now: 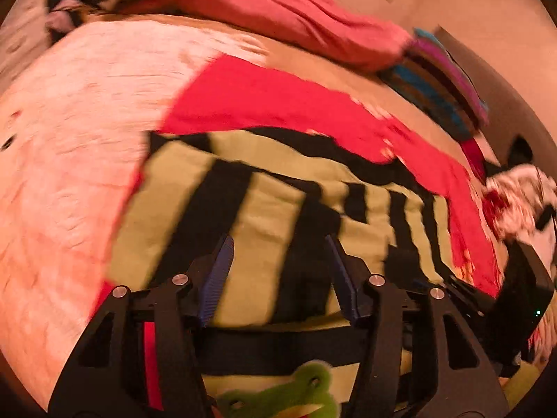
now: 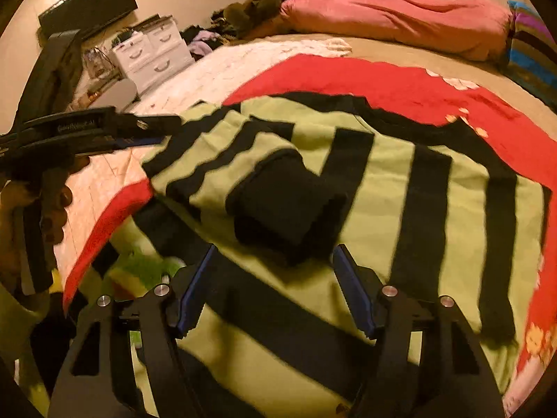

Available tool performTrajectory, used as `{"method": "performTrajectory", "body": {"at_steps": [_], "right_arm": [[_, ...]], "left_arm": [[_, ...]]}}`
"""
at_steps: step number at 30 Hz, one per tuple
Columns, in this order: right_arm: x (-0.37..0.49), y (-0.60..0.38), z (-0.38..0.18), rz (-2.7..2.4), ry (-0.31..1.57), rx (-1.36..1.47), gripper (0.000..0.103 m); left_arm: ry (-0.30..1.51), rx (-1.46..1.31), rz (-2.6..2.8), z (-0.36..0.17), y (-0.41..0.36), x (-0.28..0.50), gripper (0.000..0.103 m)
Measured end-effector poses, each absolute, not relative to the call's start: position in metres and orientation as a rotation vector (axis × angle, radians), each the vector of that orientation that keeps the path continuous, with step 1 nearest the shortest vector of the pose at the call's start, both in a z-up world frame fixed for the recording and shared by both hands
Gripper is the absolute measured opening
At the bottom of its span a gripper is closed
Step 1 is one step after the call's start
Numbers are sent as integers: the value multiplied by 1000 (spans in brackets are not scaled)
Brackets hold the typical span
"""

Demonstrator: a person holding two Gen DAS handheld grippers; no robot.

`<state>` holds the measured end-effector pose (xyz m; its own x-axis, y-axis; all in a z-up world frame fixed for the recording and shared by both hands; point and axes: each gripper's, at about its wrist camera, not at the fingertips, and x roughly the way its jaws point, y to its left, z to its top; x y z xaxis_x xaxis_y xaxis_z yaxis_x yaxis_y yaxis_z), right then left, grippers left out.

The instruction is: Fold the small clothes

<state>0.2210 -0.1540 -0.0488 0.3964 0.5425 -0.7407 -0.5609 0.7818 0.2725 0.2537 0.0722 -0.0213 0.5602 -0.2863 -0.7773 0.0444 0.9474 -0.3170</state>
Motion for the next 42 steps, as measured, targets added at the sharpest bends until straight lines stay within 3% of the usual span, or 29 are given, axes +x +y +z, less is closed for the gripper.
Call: {"method": "performTrajectory", "body": {"at_steps": [2,6,8,9,13,18,21,23,25,29,34,36,37,38,42], "right_arm": [[230,-144,-56,711,954,-48,64],[239,-139,-55,778,963,-9,43],[241,-144,-48,860,953,81,14],[239,-146,-44,895,944,107,12],[221,-146,-39,964,947,54,10],[218,-149,-72,885,1034,-19,9],[220,-161,-70,874,1059,89,14],[219,-171,-60,864,1035,167,47],[218,-181,-51,840,997,245,60],[230,-190,-43,824,966,443,60],[253,-175,-68,772,1083,577,60],[256,-174,-80,770,1112,676,53],[256,-174,-86,788,1137,711,30],[255,-175,-87,792,1143,705,15],[248,-194,-60,803,1075,595,9]], "left_arm": [[1021,-293,-278,-31,59,272,45],[1136,-303,-263,-65,46,297,46],[1155,-345,-247,-76,50,304,46],[1161,-376,-245,-80,53,306,46],[1160,-397,-240,-80,57,306,46],[1165,-380,-233,-81,55,306,46],[1157,-366,-232,-81,54,305,46],[1150,-366,-230,-82,54,304,46],[1142,-373,-225,-83,54,302,46],[1124,-393,-222,-82,57,299,46],[1096,-456,-229,-78,64,293,47],[1087,-455,-237,-72,64,287,51],[1082,-454,-240,-69,65,283,55],[1075,-452,-240,-66,65,279,56],[1032,-448,-215,-55,72,254,56]]}}
